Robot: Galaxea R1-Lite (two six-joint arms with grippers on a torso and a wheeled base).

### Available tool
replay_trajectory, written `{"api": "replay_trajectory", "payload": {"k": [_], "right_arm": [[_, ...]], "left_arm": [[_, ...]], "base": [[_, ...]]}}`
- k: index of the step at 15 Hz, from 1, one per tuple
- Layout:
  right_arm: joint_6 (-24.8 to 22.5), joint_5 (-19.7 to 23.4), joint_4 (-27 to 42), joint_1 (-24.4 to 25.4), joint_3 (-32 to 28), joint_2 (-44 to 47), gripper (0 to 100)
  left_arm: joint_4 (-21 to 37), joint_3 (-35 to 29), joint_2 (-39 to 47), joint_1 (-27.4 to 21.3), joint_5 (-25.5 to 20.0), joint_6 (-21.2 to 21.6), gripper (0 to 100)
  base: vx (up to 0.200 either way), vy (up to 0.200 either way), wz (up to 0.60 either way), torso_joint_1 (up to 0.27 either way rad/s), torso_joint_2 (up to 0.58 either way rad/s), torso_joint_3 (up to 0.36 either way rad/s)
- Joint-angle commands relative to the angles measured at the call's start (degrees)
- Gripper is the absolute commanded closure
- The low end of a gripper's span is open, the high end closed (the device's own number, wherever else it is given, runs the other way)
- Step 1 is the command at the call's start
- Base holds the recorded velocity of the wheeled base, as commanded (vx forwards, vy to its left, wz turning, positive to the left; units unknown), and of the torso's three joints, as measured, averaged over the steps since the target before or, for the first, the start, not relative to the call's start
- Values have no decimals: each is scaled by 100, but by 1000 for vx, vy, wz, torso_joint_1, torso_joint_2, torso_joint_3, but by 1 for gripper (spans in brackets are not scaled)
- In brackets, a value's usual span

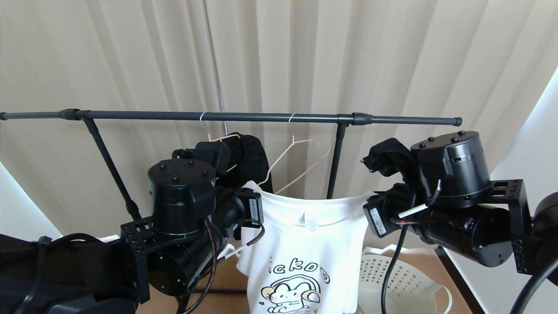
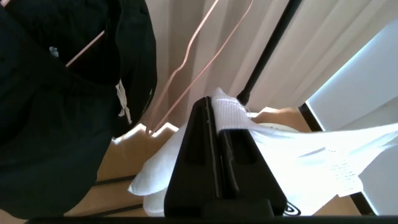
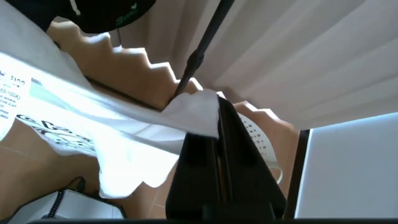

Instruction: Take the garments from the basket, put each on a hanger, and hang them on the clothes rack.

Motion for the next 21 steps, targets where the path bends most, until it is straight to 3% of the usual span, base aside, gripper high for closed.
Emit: {"api": "replay_trajectory", "payload": {"k": [1,5,7,14,19,21], "right_arm": [[74,10,-14,0,-214,-89,100],[329,1,-49,0,-469,-335,100],[672,1,-49,0,-794,-379,100],[716,-25,-5,-53,-803,-379,100],[-5,98,1401,35,-381,-1100,100],[22,458,2087,782,-372,-1170,100]], "left_arm": [[-2,38,-77,4,12,25,100],[-11,-120,-95,-5,4,209,100],[-11,-366,-95,-5,4,359,100],[-20,-656,-183,-13,30,587,100],[-11,-1289,213,4,-278,666,100],[7,-1861,511,4,-691,737,100]], "base": [[0,0,0,0,0,0],[0,0,0,0,0,0],[0,0,0,0,0,0],[0,0,0,0,0,0],[0,0,0,0,0,0],[0,0,0,0,0,0]]}}
